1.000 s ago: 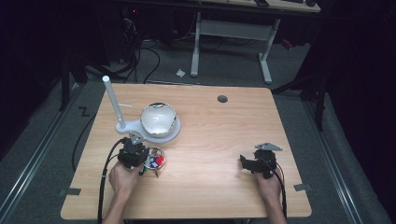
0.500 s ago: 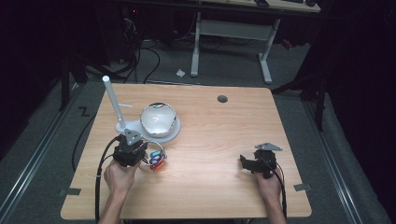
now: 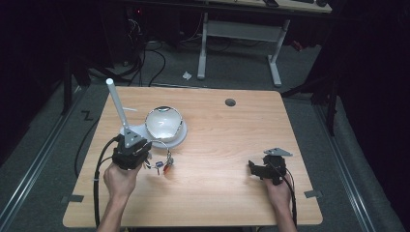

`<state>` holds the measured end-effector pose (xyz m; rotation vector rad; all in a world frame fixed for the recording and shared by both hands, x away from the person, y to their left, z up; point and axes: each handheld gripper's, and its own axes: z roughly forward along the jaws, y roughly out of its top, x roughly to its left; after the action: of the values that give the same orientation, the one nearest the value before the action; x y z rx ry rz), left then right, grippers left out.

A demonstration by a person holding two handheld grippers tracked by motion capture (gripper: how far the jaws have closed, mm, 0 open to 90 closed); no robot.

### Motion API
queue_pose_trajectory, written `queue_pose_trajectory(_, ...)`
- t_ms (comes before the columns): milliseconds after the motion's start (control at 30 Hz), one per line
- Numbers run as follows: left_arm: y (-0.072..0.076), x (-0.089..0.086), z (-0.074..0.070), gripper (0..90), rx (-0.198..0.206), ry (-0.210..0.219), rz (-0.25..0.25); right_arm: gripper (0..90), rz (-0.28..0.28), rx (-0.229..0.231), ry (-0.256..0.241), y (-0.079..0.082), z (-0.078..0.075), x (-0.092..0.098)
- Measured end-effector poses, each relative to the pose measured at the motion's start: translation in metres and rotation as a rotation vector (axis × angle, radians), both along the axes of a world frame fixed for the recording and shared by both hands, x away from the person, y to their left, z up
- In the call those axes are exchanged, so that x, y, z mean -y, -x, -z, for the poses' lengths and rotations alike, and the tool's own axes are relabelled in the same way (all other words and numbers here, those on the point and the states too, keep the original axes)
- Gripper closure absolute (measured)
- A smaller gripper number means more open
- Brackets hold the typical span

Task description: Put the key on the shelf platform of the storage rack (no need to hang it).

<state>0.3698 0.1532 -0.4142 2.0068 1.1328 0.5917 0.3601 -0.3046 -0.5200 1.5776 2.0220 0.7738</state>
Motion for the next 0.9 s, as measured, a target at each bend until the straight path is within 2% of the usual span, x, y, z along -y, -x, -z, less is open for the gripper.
queue_pose_trajectory(133,0.0,0.0,-0.005,76.9,-0.002,0.003,0.008,16.7,-0.001,0.0,0.0,0.0,0.0,0.0)
queue_pose_trajectory(533,-0.006,-0.002,-0.021,76.8,-0.018,0.071,0.042,16.7,0.0,0.0,0.0,0.0,0.0,0.0)
queue_pose_trajectory(700,-0.009,-0.001,-0.026,76.8,-0.027,0.075,0.056,16.6,0.0,0.0,0.001,0.0,0.0,0.0)
queue_pose_trajectory(900,-0.012,-0.001,-0.033,76.7,-0.019,0.101,0.071,16.7,0.0,0.001,0.001,0.0,0.0,0.0)
